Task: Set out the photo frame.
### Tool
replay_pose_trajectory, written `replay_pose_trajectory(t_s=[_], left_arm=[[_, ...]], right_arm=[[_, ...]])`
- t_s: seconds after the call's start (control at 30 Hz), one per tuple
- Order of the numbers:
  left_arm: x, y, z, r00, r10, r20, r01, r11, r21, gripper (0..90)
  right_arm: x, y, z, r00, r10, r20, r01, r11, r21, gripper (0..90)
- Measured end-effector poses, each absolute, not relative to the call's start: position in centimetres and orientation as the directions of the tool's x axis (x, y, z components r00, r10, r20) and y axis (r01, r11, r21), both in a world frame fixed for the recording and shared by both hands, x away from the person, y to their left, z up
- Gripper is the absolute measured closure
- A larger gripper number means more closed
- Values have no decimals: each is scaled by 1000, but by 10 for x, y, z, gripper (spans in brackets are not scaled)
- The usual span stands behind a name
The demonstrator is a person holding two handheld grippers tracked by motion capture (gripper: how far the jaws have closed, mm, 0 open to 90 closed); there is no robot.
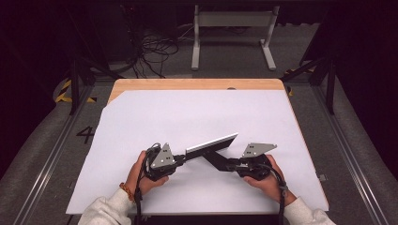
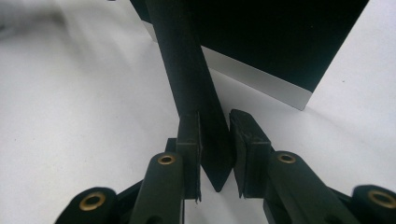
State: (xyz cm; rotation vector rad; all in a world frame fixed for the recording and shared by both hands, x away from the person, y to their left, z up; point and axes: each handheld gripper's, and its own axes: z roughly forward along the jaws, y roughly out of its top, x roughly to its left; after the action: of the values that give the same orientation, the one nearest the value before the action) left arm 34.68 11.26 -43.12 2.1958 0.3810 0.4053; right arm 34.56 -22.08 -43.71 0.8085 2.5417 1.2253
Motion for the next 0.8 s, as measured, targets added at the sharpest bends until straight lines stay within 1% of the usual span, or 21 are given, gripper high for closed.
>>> replay_pose_trajectory(t_s=[0.53,0.6,0.73,0.8], left_arm=[[344,102,-432,913,376,159,110,-603,790,819],[343,101,-431,914,373,160,108,-604,790,820],[343,102,-429,914,370,164,100,-600,793,821],[343,103,-428,915,370,161,99,-593,799,824]], right_arm=[[350,-230,-434,-814,578,59,414,506,756,714],[350,-230,-433,-808,586,53,417,506,755,683],[348,-236,-424,-803,594,53,399,470,788,651],[347,-240,-417,-801,598,45,384,454,804,662]])
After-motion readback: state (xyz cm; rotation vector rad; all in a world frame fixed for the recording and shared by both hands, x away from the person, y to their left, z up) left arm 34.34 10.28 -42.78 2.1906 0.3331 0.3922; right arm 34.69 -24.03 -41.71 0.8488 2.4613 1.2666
